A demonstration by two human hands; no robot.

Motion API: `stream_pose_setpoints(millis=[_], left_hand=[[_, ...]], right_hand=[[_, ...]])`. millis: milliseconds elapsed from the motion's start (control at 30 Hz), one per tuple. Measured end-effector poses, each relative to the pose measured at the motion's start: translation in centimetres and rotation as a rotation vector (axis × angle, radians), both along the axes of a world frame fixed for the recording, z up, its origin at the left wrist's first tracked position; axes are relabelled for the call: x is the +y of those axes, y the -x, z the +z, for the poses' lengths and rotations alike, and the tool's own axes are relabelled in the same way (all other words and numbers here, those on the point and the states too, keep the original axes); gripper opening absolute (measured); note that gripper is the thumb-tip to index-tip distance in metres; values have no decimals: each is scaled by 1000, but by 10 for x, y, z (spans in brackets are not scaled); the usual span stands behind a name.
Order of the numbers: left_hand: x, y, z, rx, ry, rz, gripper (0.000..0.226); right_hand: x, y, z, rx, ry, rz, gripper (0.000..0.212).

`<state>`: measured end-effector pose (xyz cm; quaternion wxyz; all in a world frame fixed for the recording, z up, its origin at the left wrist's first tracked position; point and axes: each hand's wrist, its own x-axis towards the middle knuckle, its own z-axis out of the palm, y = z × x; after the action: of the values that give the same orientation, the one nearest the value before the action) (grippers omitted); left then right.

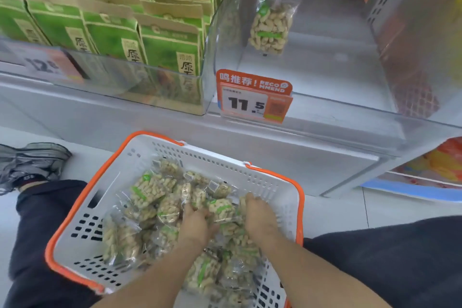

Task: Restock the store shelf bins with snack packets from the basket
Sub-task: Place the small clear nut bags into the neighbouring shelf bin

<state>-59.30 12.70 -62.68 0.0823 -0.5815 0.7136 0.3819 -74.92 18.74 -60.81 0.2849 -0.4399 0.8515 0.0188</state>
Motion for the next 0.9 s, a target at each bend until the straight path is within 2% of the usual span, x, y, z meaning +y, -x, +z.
stream_pose_setpoints(millis=[100, 233, 300, 367, 467, 567, 700, 800, 900], left_hand=[[13, -9, -2, 98, 104, 22, 22], [11, -26, 7, 225, 68, 64, 24], [8, -39, 10, 295, 39, 79, 23], [11, -48, 20, 429, -56, 190, 26], [19, -48, 48, 728, -349, 420, 31], [18, -43, 74, 917, -401, 406, 35], [15, -42, 95, 1006, -323, 331, 23], [19, -47, 93, 899, -86, 178, 11], [25, -44, 97, 889, 29, 105, 10]], right_hand=[[0, -9, 14, -120, 104, -115, 37], [2, -11, 29, -319, 142, -271, 37], [1, -4, 41, -388, 140, -287, 30], [0, 2, 59, -499, 147, -320, 24], [-1, 5, 93, -644, 197, -328, 29], [4, 9, 123, -711, 270, -290, 32], [21, 14, 143, -1028, 371, -591, 33], [20, 24, 147, -1018, 423, -780, 48], [16, 23, 150, -984, 451, -721, 45]])
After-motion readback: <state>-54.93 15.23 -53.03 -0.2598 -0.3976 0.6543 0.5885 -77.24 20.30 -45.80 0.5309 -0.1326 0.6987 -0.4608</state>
